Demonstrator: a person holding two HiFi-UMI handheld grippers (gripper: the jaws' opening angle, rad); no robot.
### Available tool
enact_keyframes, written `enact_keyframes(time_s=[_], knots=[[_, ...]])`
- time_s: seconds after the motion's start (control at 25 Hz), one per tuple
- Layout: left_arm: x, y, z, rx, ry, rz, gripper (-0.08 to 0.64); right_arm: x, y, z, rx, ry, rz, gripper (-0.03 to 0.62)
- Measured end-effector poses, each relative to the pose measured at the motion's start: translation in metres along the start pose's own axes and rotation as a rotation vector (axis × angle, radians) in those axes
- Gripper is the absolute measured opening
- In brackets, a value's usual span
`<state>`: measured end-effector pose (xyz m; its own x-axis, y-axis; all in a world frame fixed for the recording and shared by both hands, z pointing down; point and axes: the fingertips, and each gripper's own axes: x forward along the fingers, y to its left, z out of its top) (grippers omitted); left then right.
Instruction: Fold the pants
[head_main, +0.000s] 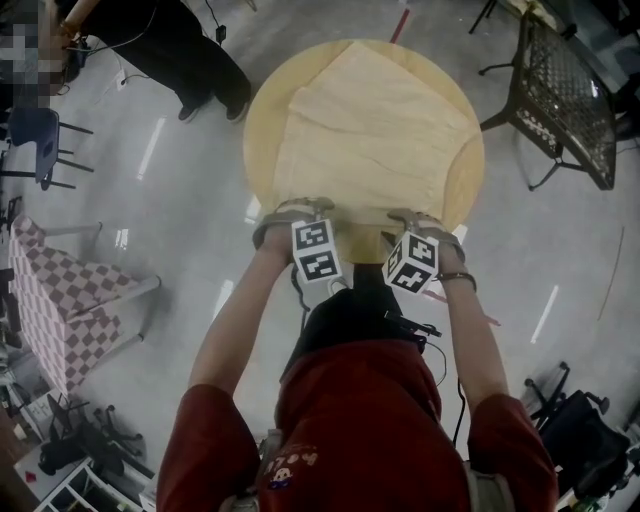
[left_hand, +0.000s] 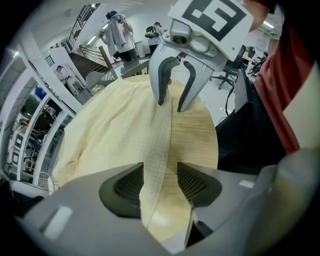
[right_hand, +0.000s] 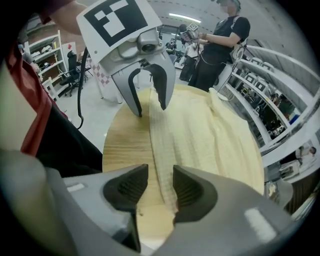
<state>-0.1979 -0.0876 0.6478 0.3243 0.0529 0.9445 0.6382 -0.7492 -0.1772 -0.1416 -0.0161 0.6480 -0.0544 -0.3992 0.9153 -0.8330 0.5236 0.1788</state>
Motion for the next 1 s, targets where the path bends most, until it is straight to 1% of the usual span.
enact_keyframes(time_s=[0.08,0.32,0.4,0.44,0.56,0.64,0.72,0.76,0.84,0.92,1.0], knots=[[0.002,0.000,0.001,-0.009,0.000,-0.042,0.225,0.001,-0.001,-0.001,0.016,0.001,0.028,0.155],[0.004,0.002,-0.001,-0.093,-0.014,-0.207,0.224,0.002,-0.003,0.000,0.096,0.001,0.147,0.155],[0.004,0.006,-0.002,-0.107,-0.021,-0.231,0.218,0.003,-0.004,0.001,0.117,-0.002,0.182,0.155],[0.005,0.008,-0.002,-0.110,-0.023,-0.233,0.202,0.003,-0.005,0.001,0.127,-0.004,0.198,0.155],[0.005,0.013,-0.001,-0.102,-0.023,-0.228,0.143,0.002,-0.007,0.001,0.145,-0.008,0.226,0.153],[0.004,0.011,0.001,-0.065,-0.012,-0.217,0.125,0.001,-0.007,0.001,0.142,-0.009,0.227,0.133],[0.004,0.004,0.003,-0.015,-0.008,-0.190,0.066,0.001,-0.006,0.002,0.126,-0.014,0.215,0.097],[0.004,0.000,0.003,0.004,-0.011,-0.166,0.034,0.001,-0.004,0.002,0.112,-0.016,0.201,0.073],[0.005,-0.002,0.002,0.020,-0.019,-0.103,0.018,0.002,-0.004,0.001,0.084,-0.021,0.153,0.009],[0.005,-0.002,0.001,0.019,-0.013,-0.051,0.018,0.002,-0.006,-0.003,0.076,-0.024,0.102,0.008],[0.005,-0.001,0.000,0.025,0.003,-0.019,0.018,-0.001,-0.006,-0.005,0.083,-0.026,0.072,0.008]])
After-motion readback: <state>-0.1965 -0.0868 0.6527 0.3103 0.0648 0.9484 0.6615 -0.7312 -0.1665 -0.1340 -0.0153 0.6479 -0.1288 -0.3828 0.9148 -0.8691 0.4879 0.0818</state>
